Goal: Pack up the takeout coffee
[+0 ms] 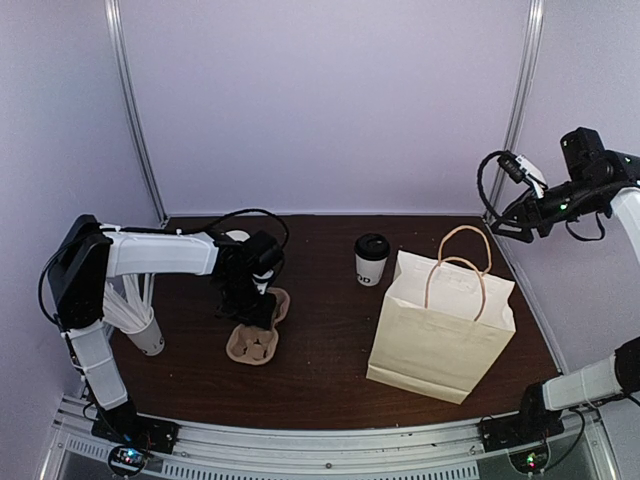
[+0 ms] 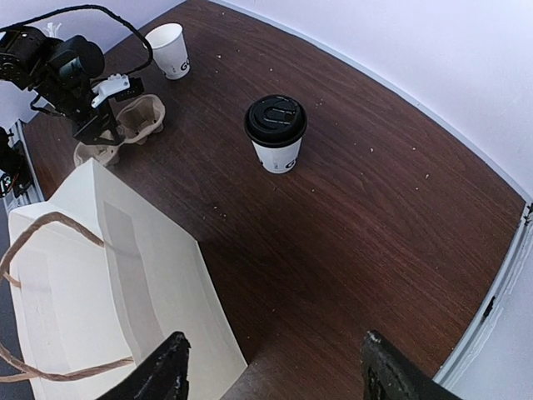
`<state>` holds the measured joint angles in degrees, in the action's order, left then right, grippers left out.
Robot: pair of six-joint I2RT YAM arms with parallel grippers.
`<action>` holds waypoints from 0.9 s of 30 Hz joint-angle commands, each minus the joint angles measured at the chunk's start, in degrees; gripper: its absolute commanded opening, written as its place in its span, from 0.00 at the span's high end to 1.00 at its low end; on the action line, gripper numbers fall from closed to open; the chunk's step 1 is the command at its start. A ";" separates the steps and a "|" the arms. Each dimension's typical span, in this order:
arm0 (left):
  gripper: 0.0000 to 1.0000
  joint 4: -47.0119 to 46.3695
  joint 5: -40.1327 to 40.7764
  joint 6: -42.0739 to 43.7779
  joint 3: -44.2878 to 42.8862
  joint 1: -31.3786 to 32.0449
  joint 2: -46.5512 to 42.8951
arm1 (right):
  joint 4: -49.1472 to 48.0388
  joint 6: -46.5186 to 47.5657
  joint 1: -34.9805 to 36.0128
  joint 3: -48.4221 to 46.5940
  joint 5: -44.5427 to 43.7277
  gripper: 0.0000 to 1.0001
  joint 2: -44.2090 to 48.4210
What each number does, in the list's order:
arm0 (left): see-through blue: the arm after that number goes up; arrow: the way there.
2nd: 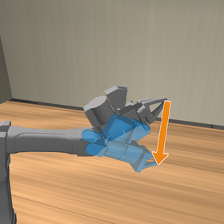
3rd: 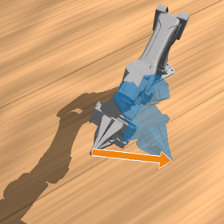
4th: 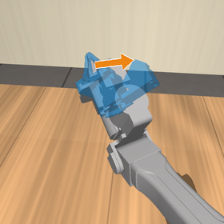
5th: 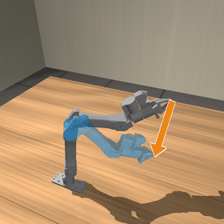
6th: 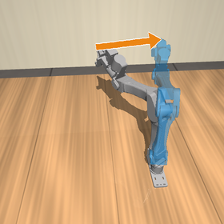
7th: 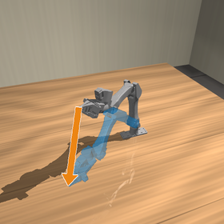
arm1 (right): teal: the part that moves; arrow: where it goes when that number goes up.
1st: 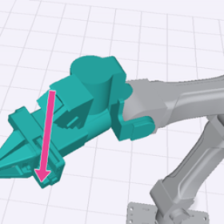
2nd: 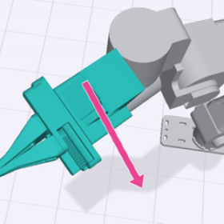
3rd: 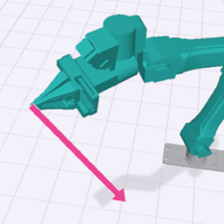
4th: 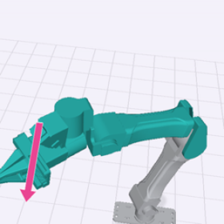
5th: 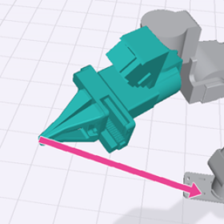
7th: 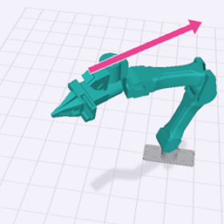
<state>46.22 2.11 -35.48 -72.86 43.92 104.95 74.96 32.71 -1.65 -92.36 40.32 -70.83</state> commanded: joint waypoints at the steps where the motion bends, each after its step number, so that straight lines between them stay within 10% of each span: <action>1: 0.53 -2.56 -1.50 -0.38 0.36 -0.42 1.51 | -1.39 -0.90 -0.20 0.75 1.52 0.30 0.69; 27: 0.70 4.11 2.37 6.23 -4.43 -0.43 -14.94 | 21.37 14.35 -0.20 -4.35 13.30 0.29 1.83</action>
<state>49.93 2.90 -31.97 -75.22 43.81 93.08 86.98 40.23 -1.65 -93.89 46.06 -70.50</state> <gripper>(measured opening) 0.308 0.706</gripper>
